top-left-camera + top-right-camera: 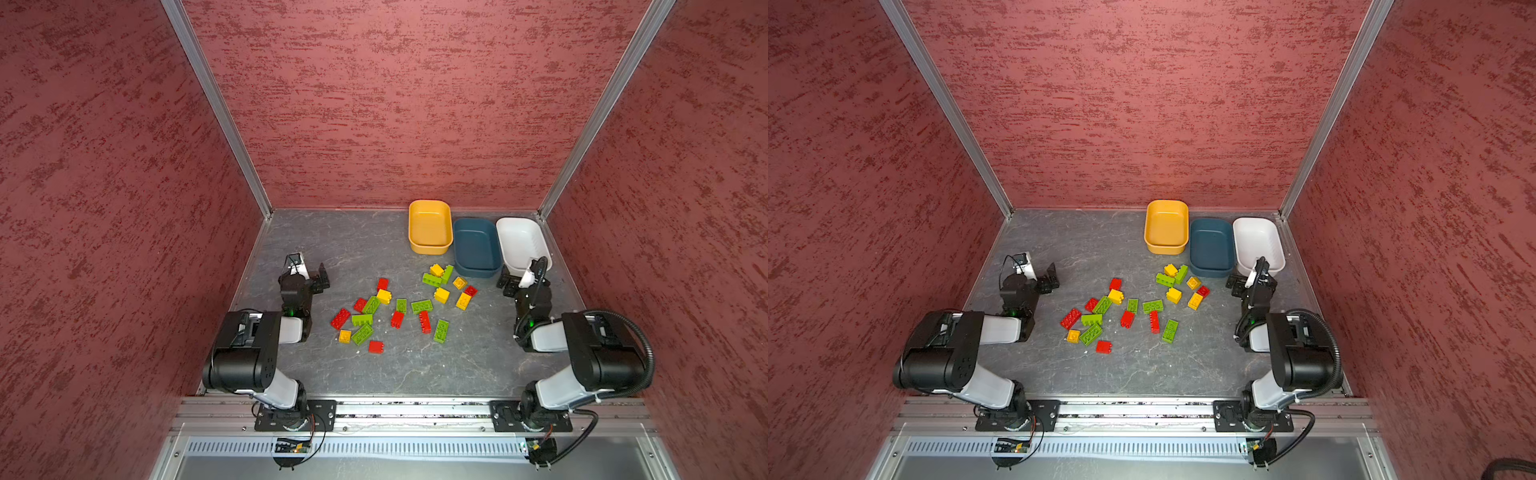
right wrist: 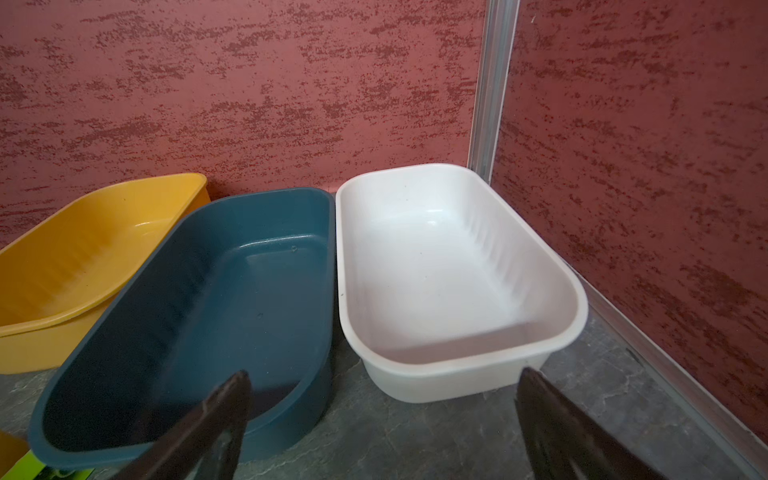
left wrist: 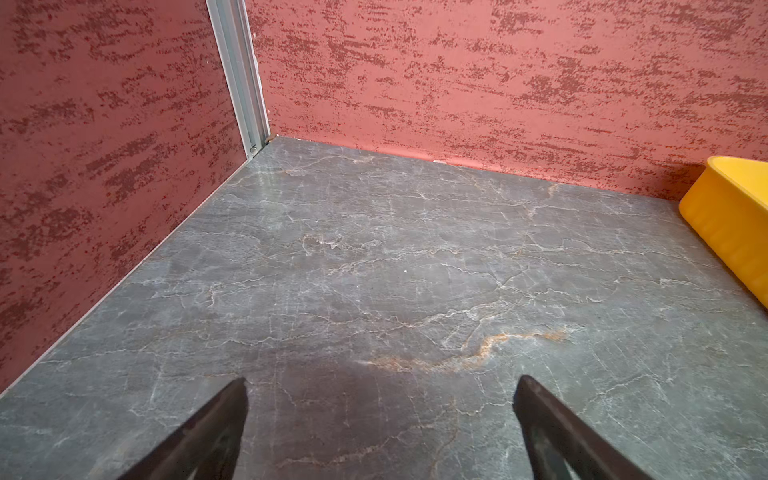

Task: Sort the legos into containers by color

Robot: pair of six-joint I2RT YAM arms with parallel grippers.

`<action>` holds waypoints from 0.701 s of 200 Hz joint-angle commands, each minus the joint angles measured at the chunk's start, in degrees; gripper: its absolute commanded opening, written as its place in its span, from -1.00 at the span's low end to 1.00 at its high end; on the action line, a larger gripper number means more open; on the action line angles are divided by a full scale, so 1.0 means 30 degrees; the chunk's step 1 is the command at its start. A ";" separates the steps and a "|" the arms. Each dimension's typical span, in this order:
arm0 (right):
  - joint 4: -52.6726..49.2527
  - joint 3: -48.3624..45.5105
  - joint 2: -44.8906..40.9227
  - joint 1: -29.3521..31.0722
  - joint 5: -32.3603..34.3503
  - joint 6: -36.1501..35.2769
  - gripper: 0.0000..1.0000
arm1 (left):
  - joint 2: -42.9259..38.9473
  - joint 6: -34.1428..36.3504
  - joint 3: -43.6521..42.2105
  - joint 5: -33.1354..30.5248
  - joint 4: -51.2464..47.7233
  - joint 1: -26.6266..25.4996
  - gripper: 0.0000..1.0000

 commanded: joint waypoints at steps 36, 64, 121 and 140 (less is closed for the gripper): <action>0.0540 0.0049 -0.0090 0.0020 -0.0383 -0.0326 0.98 | -0.0031 -0.0007 -0.0084 0.0144 0.0614 0.0049 0.99; 0.0526 0.0055 -0.0094 0.0021 -0.0371 -0.0316 0.98 | -0.0035 0.0012 -0.0084 0.0144 0.0615 0.0049 0.99; 0.0412 0.0105 -0.0098 0.0017 -0.0389 -0.0285 0.98 | -0.0029 0.0018 -0.0084 0.0107 0.0607 0.0034 0.99; 0.0446 0.0082 -0.0083 0.0020 -0.0362 -0.0304 0.98 | -0.0031 -0.0014 -0.0083 0.0115 0.0600 0.0034 0.99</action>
